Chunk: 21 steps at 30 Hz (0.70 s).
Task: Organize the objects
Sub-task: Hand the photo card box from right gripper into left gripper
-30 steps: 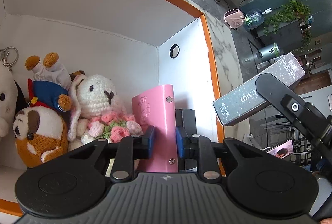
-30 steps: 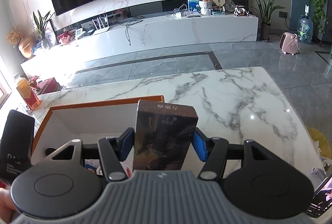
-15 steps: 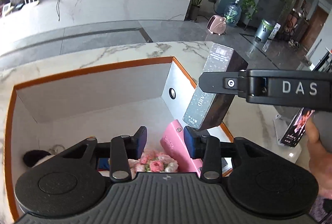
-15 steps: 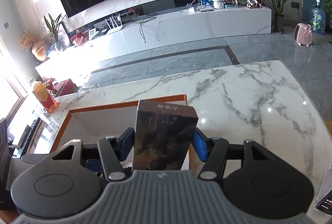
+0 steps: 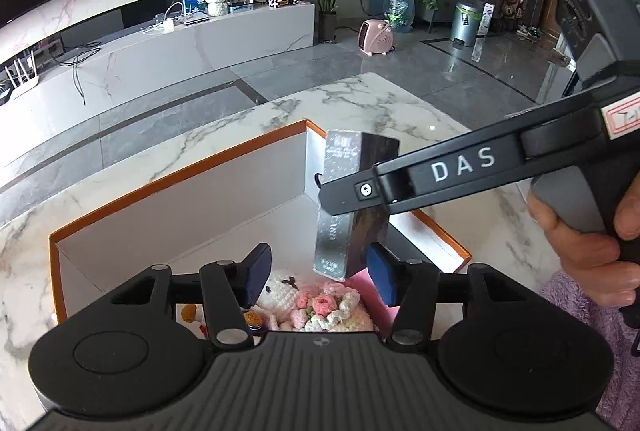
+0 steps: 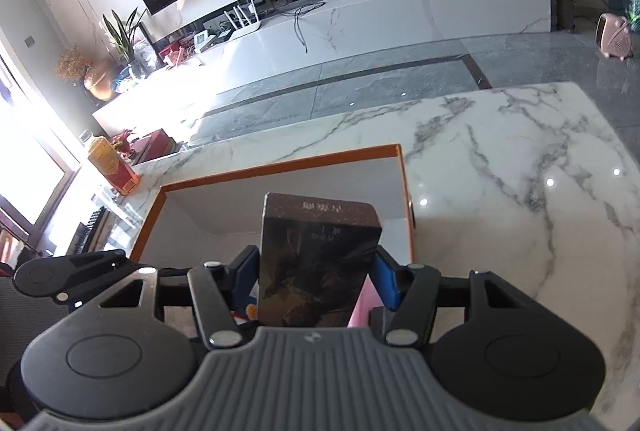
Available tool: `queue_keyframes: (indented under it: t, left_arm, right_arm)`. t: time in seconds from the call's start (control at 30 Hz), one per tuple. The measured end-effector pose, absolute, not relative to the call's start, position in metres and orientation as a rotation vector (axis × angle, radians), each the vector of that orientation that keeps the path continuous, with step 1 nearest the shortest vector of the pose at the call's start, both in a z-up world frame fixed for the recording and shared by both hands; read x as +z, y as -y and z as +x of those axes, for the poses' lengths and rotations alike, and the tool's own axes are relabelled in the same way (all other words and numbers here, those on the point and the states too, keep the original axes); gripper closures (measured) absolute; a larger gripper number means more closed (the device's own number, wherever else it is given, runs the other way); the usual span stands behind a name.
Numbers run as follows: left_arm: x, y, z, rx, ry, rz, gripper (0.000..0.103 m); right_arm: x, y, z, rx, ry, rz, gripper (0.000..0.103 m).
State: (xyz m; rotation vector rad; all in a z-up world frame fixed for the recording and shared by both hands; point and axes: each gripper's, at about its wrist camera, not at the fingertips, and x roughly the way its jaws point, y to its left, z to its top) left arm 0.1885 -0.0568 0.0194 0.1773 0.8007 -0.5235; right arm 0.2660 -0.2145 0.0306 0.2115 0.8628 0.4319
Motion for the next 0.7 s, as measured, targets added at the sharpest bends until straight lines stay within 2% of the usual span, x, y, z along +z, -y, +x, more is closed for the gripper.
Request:
queue_keyframes:
  t: [0.27,0.33,0.37,0.63,0.7]
  left_arm:
    - [0.006,0.058,0.211,-0.55,-0.858,0.134,0.042]
    - [0.005,0.058,0.217,-0.57,-0.867,0.103,0.051]
    - [0.004,0.058,0.219,-0.582,-0.878,0.084,0.062]
    - [0.007,0.053,0.236,-0.568,-0.91,-0.029,0.065]
    - [0.01,0.052,0.243,-0.554,-0.914,-0.07,0.075]
  right_arm:
    - [0.026,0.21,0.266,0.475,-0.893,0.221,0.042]
    - [0.025,0.21,0.267,0.489,-0.906,0.238,0.042]
    - [0.024,0.21,0.268,0.493,-0.91,0.243,0.042]
    - [0.025,0.214,0.274,0.478,-0.881,0.252,0.042]
    - [0.028,0.216,0.273,0.459,-0.85,0.248,0.042]
